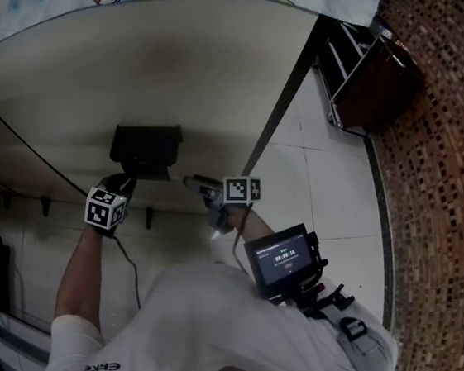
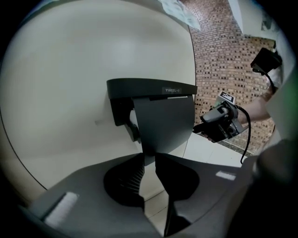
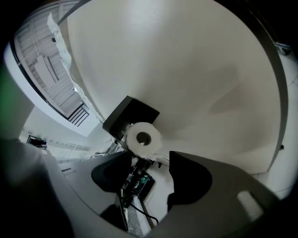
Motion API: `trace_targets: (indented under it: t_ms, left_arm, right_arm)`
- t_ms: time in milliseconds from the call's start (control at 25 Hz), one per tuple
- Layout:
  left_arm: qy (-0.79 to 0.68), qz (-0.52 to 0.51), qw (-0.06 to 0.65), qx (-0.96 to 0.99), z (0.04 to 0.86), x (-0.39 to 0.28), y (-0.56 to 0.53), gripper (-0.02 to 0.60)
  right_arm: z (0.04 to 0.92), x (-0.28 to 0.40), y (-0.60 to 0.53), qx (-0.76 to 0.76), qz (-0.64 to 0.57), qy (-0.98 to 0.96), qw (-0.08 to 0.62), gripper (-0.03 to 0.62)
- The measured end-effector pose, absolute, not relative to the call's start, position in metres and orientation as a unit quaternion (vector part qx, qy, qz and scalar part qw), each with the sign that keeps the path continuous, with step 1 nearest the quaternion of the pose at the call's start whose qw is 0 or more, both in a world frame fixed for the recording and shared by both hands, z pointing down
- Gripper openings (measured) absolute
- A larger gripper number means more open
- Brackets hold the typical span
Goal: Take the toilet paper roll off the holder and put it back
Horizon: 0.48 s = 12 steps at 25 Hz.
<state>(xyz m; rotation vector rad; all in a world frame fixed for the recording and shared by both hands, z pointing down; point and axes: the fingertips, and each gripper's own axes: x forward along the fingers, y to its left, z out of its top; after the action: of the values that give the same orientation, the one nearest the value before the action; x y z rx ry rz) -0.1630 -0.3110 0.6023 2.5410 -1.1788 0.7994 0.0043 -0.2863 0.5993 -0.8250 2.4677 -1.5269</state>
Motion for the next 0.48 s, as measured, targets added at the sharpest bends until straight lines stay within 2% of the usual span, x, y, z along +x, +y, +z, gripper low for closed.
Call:
trace_targets:
  t_ms: [280, 480]
  left_arm:
    - [-0.434, 0.272, 0.096, 0.853, 0.604, -0.166, -0.305, 0.081]
    - [-0.484, 0.252, 0.092, 0.833, 0.603, -0.173, -0.296, 0.134]
  right_arm:
    - [0.591, 0.006, -0.287, -0.273, -0.483, 0.831, 0.044, 0.256]
    - [0.578, 0.013, -0.292, -0.304, -0.420, 0.855, 0.010, 0.202]
